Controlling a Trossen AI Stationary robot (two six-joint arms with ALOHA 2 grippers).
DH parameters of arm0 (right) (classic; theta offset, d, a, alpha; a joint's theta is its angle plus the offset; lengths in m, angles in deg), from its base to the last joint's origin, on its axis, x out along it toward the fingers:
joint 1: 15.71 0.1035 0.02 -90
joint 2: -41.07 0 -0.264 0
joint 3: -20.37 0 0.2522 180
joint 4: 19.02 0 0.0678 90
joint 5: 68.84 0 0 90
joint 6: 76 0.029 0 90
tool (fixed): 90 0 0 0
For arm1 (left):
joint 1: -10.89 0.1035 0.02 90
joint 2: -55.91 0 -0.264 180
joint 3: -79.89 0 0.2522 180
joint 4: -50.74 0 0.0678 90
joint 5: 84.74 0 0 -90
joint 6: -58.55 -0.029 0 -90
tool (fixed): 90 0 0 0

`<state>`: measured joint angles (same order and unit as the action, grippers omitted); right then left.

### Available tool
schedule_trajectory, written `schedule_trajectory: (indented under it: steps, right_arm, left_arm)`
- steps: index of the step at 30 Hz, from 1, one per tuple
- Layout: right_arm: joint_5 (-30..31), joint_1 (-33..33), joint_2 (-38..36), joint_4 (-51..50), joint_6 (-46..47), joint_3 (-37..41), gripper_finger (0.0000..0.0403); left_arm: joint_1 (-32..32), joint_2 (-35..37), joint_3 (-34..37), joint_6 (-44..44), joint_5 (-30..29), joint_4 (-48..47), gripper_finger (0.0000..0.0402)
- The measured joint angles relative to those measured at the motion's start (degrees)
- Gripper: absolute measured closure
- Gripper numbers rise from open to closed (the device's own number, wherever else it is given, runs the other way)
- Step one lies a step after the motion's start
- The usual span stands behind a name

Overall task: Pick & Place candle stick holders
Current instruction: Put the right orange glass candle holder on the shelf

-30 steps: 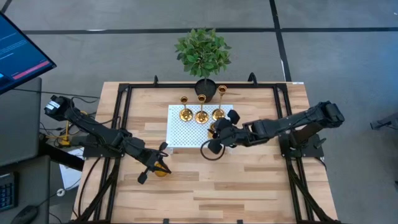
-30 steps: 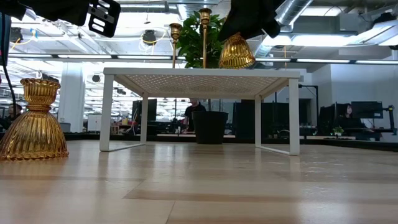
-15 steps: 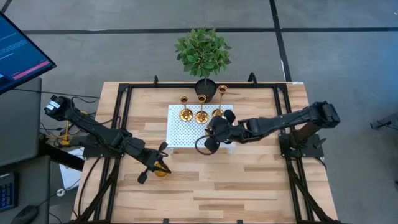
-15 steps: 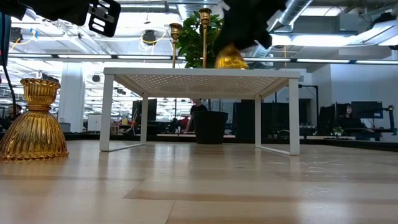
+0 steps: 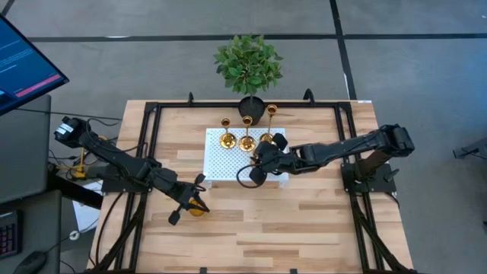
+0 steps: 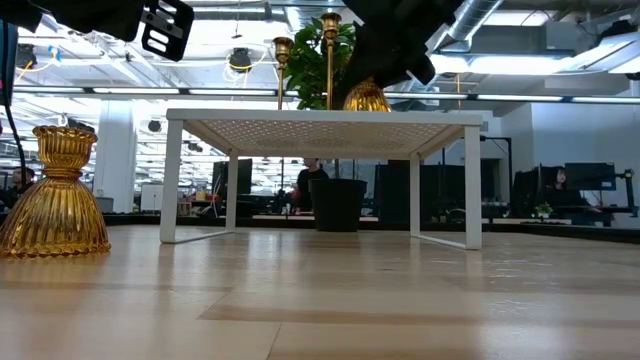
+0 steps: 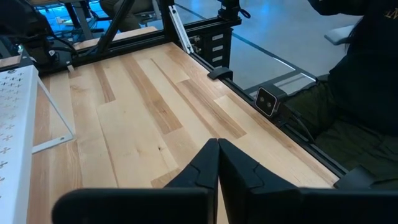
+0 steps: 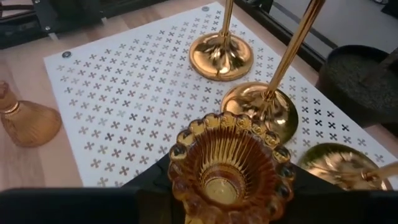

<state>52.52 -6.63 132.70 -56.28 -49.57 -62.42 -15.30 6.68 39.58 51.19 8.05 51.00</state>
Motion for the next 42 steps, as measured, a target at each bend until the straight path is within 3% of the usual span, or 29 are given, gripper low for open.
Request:
schedule_trajectory:
  steps: [16,23,29,34,38,42]
  right_arm:
    - [-0.72,0.81,-2.70,-2.49,-4.32,0.33,0.0174]
    - [-1.96,2.40,-7.98,-1.54,-4.51,0.30,0.0159]
    - [-8.56,6.33,-14.35,-2.59,-4.49,0.20,0.0159]
    - [-8.78,11.71,-18.78,-7.27,-3.25,0.09,0.0164]
    - [-4.86,16.11,-19.78,-13.56,1.82,0.09,0.0199]
    - [2.86,19.75,-17.54,-20.99,7.82,0.11,0.0274]
  left_arm:
    - [0.00,0.00,0.00,0.31,0.02,0.00,0.0396]
    - [0.00,0.00,0.00,0.32,0.01,-0.02,0.0393]
    - [0.02,0.00,0.01,0.33,0.00,-0.02,0.0396]
    - [0.01,0.00,0.02,0.33,0.00,-0.02,0.0394]
    - [0.02,0.00,0.02,0.33,0.01,-0.02,0.0393]
    - [0.02,0.00,0.02,0.33,0.01,-0.02,0.0396]
